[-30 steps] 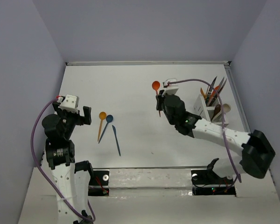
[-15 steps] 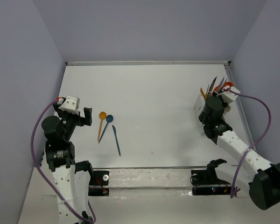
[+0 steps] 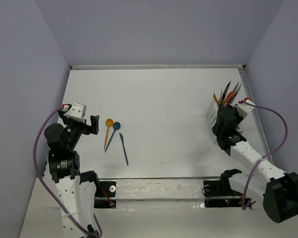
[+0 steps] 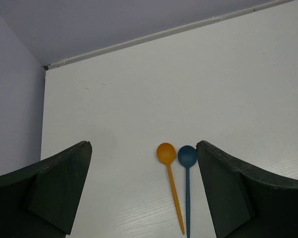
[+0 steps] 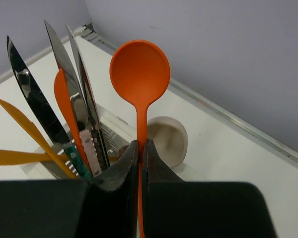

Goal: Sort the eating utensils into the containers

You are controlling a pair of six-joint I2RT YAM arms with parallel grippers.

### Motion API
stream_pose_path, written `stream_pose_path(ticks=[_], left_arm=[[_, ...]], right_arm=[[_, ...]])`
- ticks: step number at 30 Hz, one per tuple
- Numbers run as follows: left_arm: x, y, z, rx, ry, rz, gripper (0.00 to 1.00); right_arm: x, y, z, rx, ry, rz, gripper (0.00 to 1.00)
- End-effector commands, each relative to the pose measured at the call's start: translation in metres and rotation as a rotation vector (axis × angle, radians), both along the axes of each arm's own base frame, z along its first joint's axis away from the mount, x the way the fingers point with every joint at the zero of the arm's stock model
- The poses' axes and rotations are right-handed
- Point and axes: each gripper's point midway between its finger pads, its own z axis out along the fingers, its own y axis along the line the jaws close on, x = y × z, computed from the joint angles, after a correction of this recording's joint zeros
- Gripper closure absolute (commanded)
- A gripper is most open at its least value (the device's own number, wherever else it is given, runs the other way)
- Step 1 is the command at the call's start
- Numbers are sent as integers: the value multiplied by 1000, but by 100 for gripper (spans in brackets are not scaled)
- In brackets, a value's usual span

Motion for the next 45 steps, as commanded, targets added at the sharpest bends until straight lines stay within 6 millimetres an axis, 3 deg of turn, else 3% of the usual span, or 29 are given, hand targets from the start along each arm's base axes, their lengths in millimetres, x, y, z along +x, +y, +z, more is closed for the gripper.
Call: stream_pose_path(ticks=[1,6,12,19,22,26,32,36,40,45], left_arm=[[0,-2,8,15,-44,-17,1],[1,-2,7,12,-36,-18,1],[0,1,8,15,-48,2,1],[1,4,9,11,-48,18,1],[1,3,8,11,-46,13,1],[1,2,8,11,-49,10,1],[1,2,8,12,-49,4,1],[0,2,9,15,-54,5,1],[1,2,8,12,-55,5,1],[4,3,6,7,-48,9,1]], right_arm=[[-5,3,-7,91,-58,13,100],[-7,2,-13,86,-44,7,100],[4,11,-20,81,10,65,100],[-15,-7,-27,55,0,-69,100],[-18,-13,-14,33,-23,-123,100],[0,-3,16,-9,-124,2,100],[-2,-3,33,-49,-141,23,100],[-2,-2,20,-28,-145,29,100],[-8,-3,-14,-6,-112,29,100],[-16,-6,-23,-1,-110,13,100]])
